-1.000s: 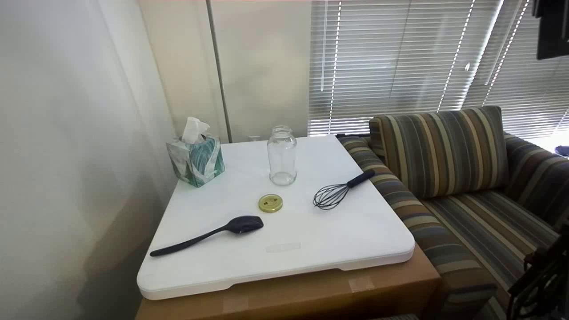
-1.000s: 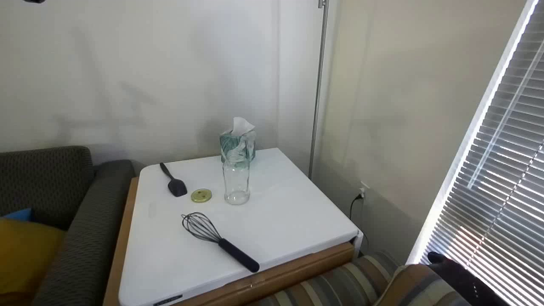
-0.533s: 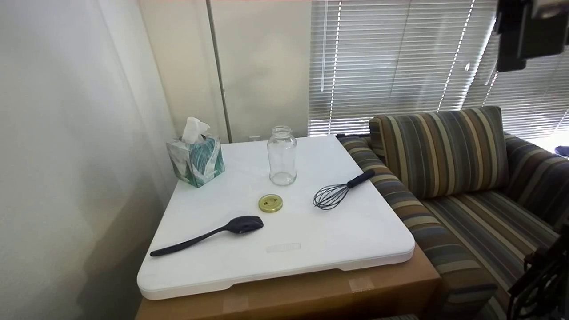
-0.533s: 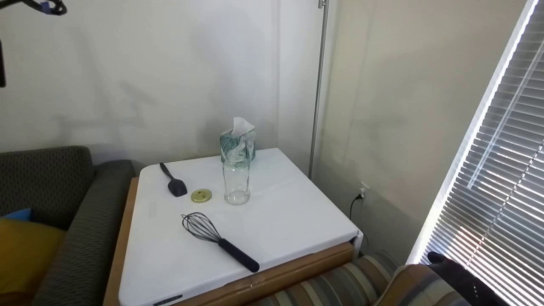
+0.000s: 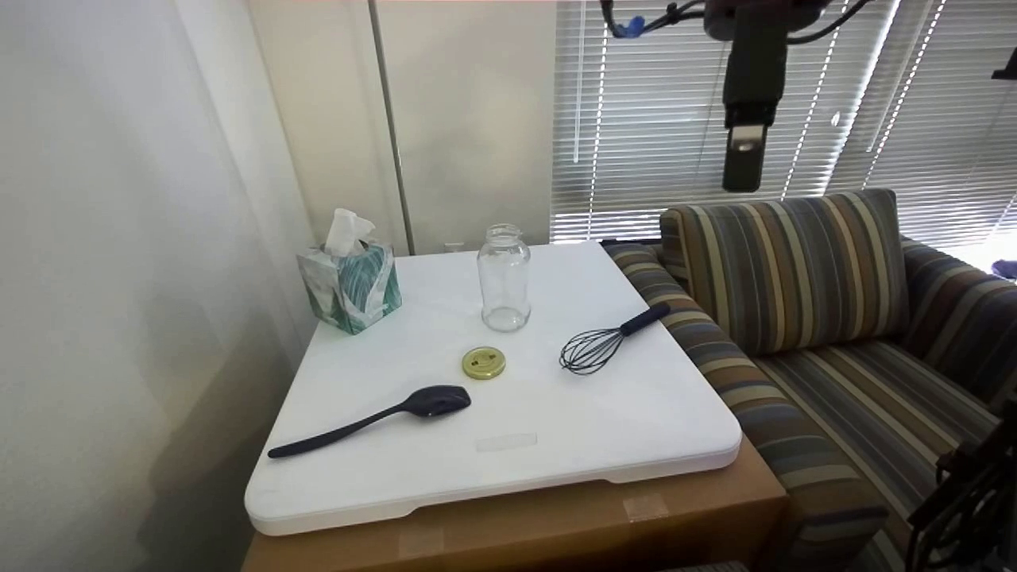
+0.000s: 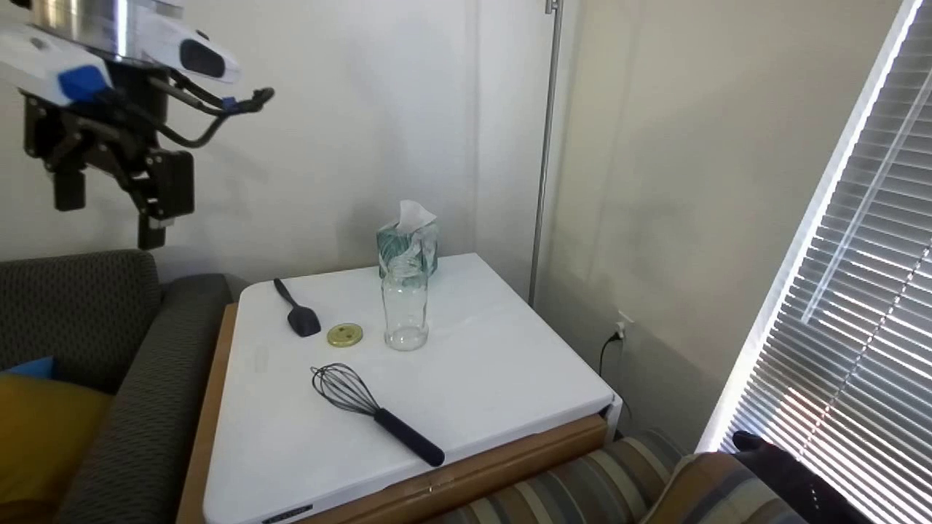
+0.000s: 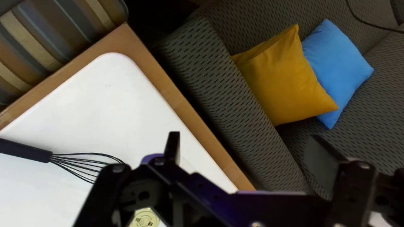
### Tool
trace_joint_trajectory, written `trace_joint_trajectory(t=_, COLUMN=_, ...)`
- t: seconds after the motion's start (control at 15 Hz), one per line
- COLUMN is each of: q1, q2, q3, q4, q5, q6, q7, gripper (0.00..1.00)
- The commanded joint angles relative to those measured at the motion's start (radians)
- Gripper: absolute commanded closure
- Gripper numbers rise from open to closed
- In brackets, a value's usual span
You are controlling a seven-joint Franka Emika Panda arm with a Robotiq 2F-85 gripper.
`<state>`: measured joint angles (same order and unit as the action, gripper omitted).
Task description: Put the lid on top of the glass jar
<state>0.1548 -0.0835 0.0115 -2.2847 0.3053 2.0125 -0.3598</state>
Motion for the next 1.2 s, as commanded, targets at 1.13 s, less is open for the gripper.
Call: trace_joint_trajectory(t=1.13, q1=-0.066, q2=0.328, q3=0.137, q4=0.146, q5=-0.030, q6=0.422, q7=-0.342, gripper=0.00)
